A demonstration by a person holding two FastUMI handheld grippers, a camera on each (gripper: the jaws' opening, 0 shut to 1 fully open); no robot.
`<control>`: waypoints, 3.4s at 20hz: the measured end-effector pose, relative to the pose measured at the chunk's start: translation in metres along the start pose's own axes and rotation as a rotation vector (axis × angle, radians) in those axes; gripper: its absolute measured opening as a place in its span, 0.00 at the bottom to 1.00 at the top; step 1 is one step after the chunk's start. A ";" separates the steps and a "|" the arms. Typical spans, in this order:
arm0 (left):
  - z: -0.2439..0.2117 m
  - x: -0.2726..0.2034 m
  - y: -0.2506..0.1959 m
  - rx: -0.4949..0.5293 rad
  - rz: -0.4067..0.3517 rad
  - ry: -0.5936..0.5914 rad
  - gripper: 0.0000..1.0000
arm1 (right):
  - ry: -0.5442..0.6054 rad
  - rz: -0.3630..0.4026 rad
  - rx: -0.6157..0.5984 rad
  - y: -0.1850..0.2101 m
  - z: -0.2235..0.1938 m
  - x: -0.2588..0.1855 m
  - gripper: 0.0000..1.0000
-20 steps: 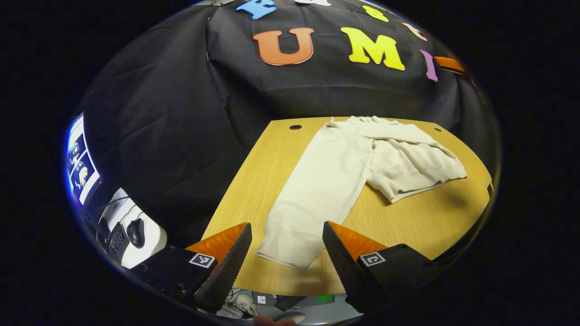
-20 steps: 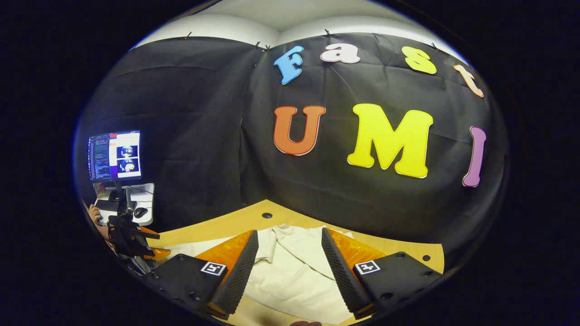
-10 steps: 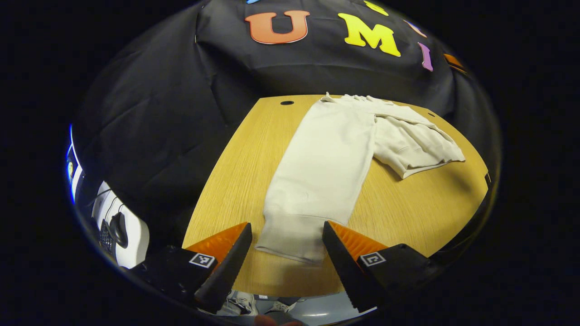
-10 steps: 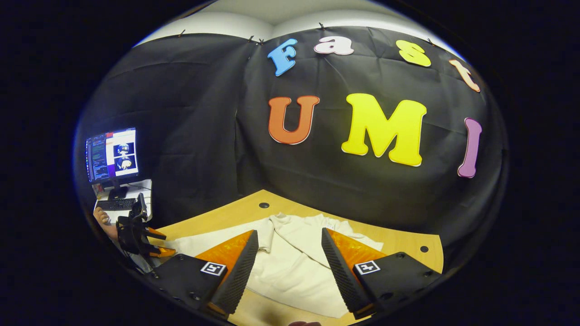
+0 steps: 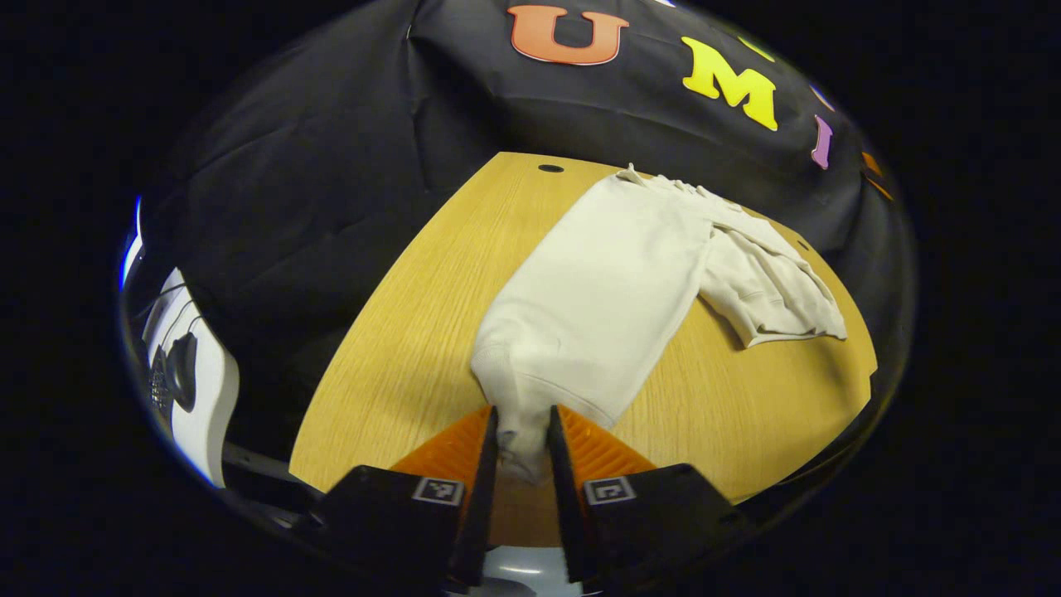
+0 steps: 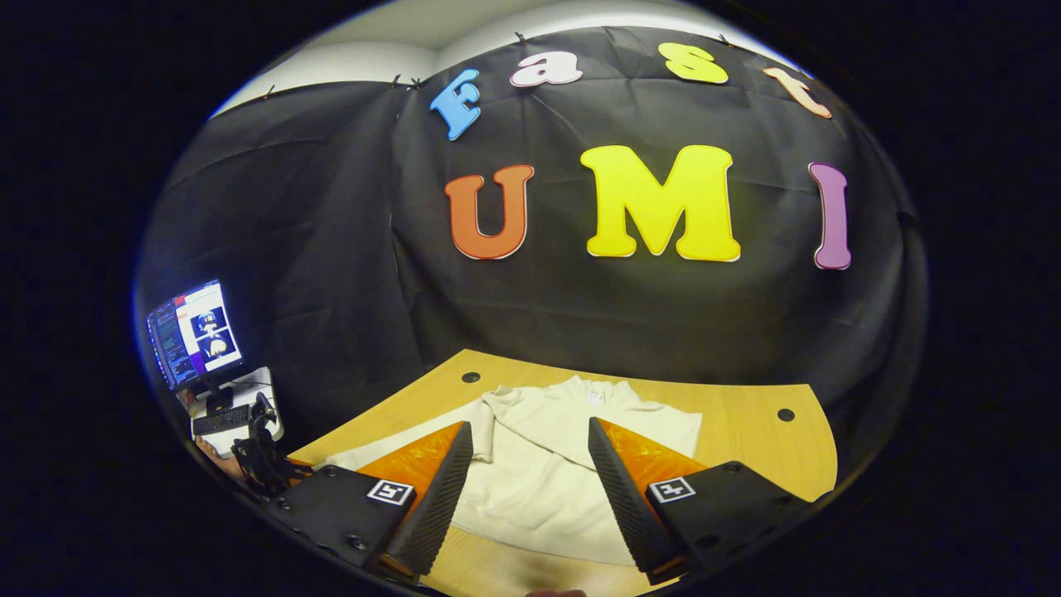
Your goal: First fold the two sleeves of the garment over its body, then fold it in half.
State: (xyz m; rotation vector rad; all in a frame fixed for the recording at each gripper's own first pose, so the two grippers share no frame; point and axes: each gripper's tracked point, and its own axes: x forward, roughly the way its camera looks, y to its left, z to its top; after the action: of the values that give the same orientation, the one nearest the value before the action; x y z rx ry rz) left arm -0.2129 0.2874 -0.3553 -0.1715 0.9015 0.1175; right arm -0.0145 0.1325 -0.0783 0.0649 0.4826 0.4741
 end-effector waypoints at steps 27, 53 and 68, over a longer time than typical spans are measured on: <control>0.215 -0.001 -0.161 -0.090 -0.213 -0.199 0.03 | -0.119 -0.152 0.125 -0.147 0.012 -0.060 0.87; 0.337 0.128 -0.540 0.271 -0.703 -0.137 0.03 | -0.145 -0.669 0.304 -0.312 -0.046 -0.215 0.87; 0.272 0.271 -0.609 0.386 -0.653 -0.002 0.14 | 0.012 -0.727 0.271 -0.307 -0.076 -0.213 0.87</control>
State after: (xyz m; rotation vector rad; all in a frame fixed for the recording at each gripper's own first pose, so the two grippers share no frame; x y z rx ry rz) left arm 0.2686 -0.2478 -0.3432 -0.0978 0.8119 -0.6590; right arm -0.0860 -0.2409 -0.1053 0.1393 0.5426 -0.3056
